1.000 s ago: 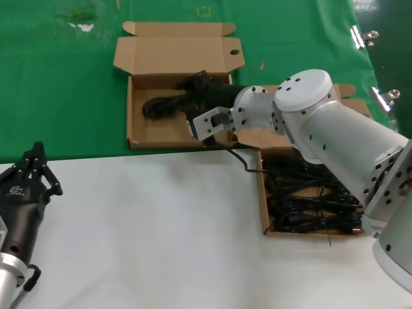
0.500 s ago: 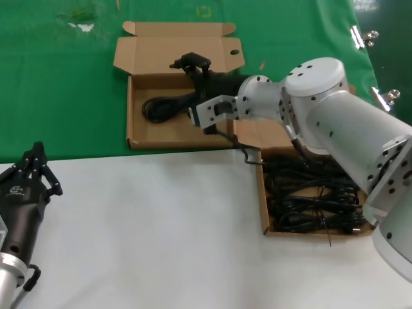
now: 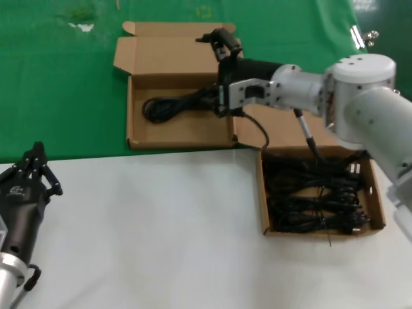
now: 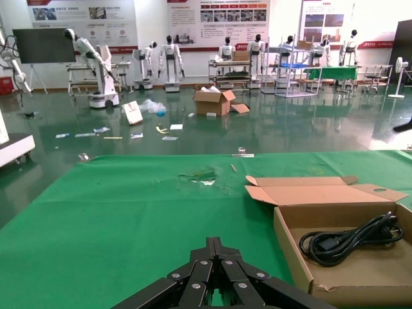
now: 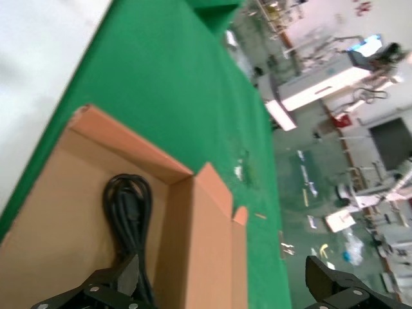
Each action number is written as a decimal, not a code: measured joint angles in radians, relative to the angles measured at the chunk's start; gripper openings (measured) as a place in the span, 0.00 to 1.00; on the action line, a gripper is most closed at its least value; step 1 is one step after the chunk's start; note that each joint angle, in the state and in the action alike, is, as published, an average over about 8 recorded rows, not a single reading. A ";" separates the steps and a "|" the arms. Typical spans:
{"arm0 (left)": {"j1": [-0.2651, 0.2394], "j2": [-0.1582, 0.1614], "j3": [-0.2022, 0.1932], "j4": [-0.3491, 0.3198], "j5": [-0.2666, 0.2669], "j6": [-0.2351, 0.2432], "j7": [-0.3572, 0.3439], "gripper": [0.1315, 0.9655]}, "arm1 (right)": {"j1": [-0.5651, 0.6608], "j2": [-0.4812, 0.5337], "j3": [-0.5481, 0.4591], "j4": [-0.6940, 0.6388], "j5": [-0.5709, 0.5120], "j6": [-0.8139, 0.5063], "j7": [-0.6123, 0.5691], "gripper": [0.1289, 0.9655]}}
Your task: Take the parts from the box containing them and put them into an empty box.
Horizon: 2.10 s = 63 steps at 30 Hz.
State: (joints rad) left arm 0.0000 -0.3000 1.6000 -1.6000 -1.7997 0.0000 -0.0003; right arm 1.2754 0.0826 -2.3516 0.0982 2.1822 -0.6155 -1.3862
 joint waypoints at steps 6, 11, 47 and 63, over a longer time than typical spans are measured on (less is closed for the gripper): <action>0.000 0.000 0.000 0.000 0.000 0.000 0.000 0.01 | -0.102 0.122 0.111 0.222 -0.076 0.011 0.132 0.93; 0.000 0.000 0.000 0.000 0.000 0.000 0.000 0.01 | -0.212 0.222 0.186 0.441 -0.134 0.047 0.275 0.98; 0.000 0.000 0.000 0.000 0.000 0.000 0.000 0.01 | -0.839 0.533 0.628 1.062 -0.340 0.263 0.866 1.00; 0.000 0.000 0.000 0.000 0.000 0.000 0.000 0.03 | -0.865 0.517 0.652 1.070 -0.341 0.270 0.873 1.00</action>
State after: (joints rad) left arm 0.0000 -0.3000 1.6000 -1.6000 -1.7997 0.0000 -0.0003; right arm 0.4104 0.6000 -1.6993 1.1677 1.8413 -0.3455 -0.5130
